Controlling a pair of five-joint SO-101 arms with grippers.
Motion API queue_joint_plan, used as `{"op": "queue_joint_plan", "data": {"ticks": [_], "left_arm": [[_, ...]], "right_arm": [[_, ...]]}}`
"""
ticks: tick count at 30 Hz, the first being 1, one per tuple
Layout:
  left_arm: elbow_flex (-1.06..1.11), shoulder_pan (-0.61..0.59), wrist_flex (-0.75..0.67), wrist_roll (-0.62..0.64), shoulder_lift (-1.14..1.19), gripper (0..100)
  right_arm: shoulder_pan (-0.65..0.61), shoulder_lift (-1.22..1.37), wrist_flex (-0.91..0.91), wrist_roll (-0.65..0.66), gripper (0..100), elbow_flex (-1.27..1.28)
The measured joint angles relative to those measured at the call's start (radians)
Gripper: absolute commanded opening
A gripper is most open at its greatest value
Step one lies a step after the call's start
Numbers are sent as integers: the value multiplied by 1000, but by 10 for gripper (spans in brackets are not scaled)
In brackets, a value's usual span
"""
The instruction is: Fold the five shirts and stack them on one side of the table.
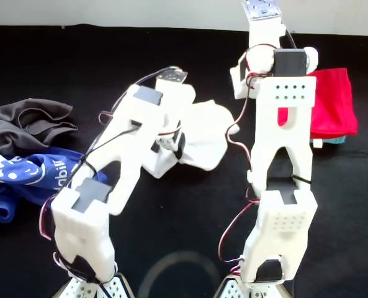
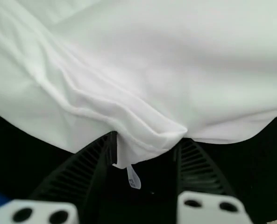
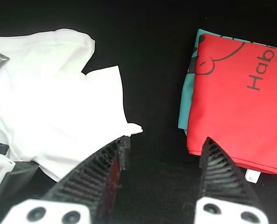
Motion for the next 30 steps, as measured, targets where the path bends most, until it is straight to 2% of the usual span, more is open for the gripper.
{"op": "queue_joint_plan", "data": {"ticks": [7, 14, 30], "left_arm": [[-107, -28, 5, 0, 83, 204], [-253, -95, 127, 0, 91, 204], [-269, -121, 133, 0, 91, 203]], "right_arm": [[2, 0, 0, 0, 241, 0], [2, 0, 0, 0, 241, 0], [2, 0, 0, 0, 241, 0]]}}
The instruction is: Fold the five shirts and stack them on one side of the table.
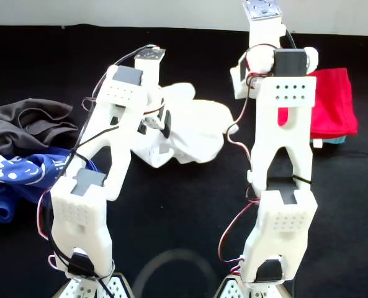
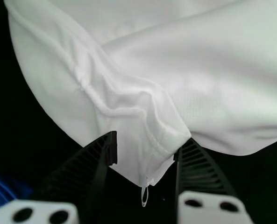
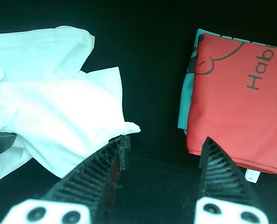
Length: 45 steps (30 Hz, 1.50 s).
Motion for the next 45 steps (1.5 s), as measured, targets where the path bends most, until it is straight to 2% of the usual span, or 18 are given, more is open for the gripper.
{"op": "queue_joint_plan", "data": {"ticks": [7, 16, 23, 31, 36, 42, 45], "left_arm": [[-51, -5, 25, 0, 0, 203], [-61, -77, 25, 44, 5, 203], [-61, -68, 25, 49, 107, 200], [-64, 11, 25, 55, 138, 63], [-64, 34, 25, 55, 138, 68], [-69, 34, 15, 55, 173, 168], [-69, 34, 15, 55, 176, 181]], "right_arm": [[0, 0, 0, 0, 241, 0], [0, 0, 0, 0, 241, 0], [0, 0, 2, 0, 241, 0], [0, 0, 2, 0, 241, 0], [0, 0, 2, 0, 208, 0], [0, -29, 2, 0, 194, 26], [0, -94, 2, 0, 194, 98]]}}
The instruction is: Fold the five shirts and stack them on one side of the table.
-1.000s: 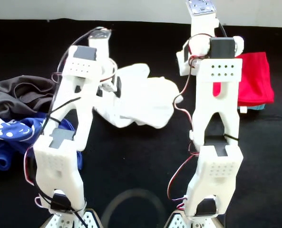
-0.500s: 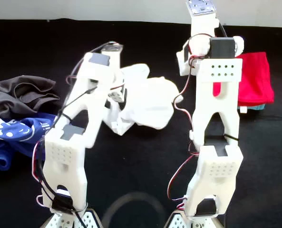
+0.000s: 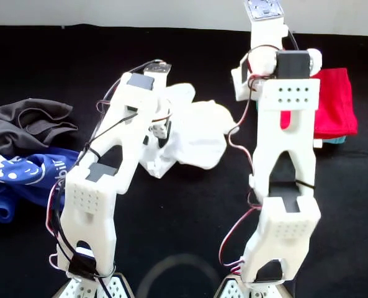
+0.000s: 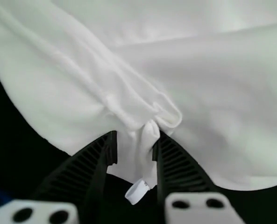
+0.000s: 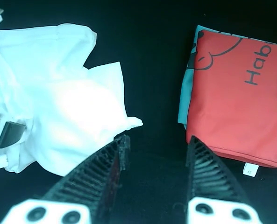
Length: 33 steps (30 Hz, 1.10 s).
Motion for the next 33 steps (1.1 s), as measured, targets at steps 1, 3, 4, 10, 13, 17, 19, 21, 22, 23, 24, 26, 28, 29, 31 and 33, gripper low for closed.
{"op": "queue_joint_plan", "data": {"ticks": [1, 3, 4, 10, 13, 17, 19, 21, 22, 23, 24, 26, 28, 29, 31, 33], "left_arm": [[0, 0, 0, 0, 0, 181], [0, 3, 0, 0, 0, 181], [0, 6, 0, 0, 5, 181], [-2, 9, -28, -2, 18, 111], [-2, 9, -28, 0, 18, 13], [-2, -14, -28, 0, -3, 9], [-2, -55, -28, 0, -49, 9], [-2, -110, -28, 0, -106, 9], [-2, -140, -28, 0, -135, 9], [-2, -169, -25, 0, -164, 9], [-2, -196, -20, 0, -192, 9], [-2, -250, -5, -5, -238, 9], [-2, -295, 9, -15, -272, 9], [-2, -313, 14, -15, -281, 9], [-2, -345, 28, -15, -292, 9], [-2, -370, 44, -15, -293, 9]], "right_arm": [[0, -18, 0, 0, 194, 31], [0, -43, 0, 0, 194, 86], [0, -51, 0, 0, 194, 112], [0, -57, 0, 0, 194, 172], [0, -57, 0, 0, 192, 176], [0, -58, 0, 0, 192, 180], [-3, -72, 0, 0, 192, 192], [-25, -103, 0, 0, 192, 233], [-43, -123, 0, 0, 192, 267], [-69, -143, 0, 0, 193, 310], [-97, -163, 0, 0, 194, 364], [-161, -189, -21, 0, 196, 479], [-229, -196, -92, 0, 214, 609], [-262, -196, -137, 0, 235, 681], [-316, -196, -241, 2, 277, 816], [-358, -181, -345, 2, 295, 933]]}}
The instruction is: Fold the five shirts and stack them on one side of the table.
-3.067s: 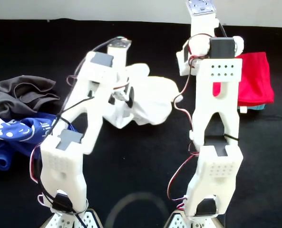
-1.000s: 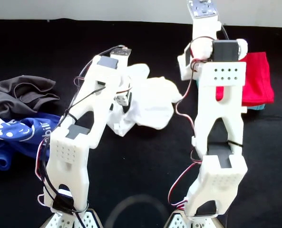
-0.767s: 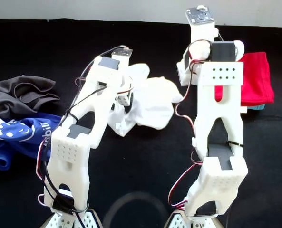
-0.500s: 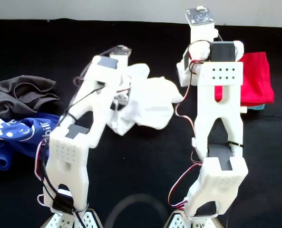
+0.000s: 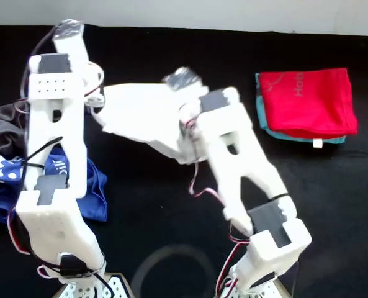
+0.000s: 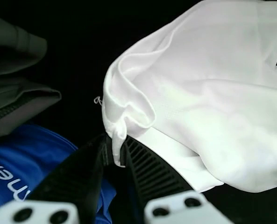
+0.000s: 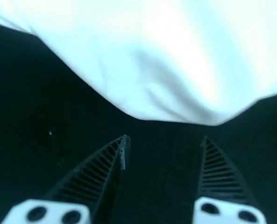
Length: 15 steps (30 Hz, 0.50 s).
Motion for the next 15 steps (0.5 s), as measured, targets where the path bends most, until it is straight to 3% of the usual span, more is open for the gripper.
{"op": "queue_joint_plan", "data": {"ticks": [7, 13, 15], "left_arm": [[0, -49, 32, 0, 0, 9], [0, -49, 61, -3, 0, 9], [0, -49, 63, -3, 0, 9]], "right_arm": [[-38, 146, -219, -2, 286, 138], [20, 224, -354, -2, 12, 130], [72, 226, -361, -2, 17, 104]]}}
